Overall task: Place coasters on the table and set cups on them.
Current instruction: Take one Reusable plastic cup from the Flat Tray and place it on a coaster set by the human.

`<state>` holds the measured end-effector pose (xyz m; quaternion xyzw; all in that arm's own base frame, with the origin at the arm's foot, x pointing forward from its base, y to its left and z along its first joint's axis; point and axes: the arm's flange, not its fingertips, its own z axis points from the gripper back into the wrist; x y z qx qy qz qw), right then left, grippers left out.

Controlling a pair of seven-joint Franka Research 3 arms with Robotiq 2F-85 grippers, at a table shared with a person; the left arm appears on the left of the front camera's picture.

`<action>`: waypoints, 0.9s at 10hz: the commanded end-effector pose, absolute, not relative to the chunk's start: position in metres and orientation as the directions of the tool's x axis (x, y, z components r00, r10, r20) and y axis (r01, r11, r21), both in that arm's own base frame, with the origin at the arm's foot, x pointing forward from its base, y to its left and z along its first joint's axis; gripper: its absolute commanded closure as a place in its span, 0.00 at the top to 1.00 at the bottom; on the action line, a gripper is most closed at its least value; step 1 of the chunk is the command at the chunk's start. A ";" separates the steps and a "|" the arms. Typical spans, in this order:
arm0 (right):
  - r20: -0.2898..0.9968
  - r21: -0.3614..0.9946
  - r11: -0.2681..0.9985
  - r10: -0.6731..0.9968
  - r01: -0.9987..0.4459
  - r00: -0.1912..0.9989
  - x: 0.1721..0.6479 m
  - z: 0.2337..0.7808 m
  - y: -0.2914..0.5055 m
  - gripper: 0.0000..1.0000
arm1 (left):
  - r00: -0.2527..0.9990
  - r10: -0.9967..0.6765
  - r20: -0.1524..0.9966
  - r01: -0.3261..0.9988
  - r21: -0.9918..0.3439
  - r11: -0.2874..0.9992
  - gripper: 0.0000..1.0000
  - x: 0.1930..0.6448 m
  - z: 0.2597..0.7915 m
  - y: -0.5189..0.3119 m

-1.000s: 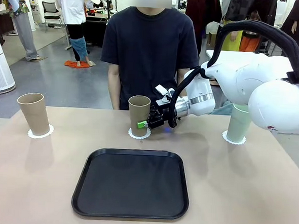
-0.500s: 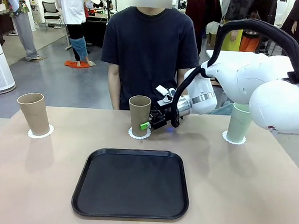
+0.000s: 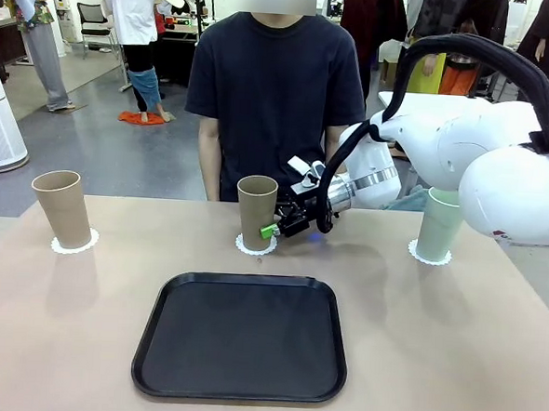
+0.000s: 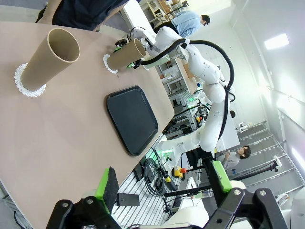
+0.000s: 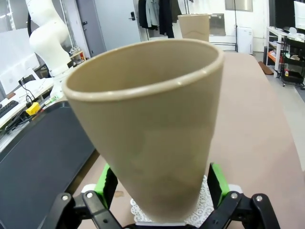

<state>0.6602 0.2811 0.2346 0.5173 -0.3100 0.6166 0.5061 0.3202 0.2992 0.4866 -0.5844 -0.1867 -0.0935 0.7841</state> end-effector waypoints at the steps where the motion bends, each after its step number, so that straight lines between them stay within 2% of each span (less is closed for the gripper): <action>1: 0.949 0.135 -0.250 0.311 -0.959 0.053 0.666 0.236 0.280 1.00 | 0.915 0.079 0.396 0.356 -0.883 0.305 1.00 0.320 0.489 0.300; 9: 0.943 0.132 -0.219 0.330 -0.967 0.054 0.669 0.244 0.266 1.00 | 0.915 0.079 0.396 0.356 -0.883 0.305 1.00 0.320 0.489 0.300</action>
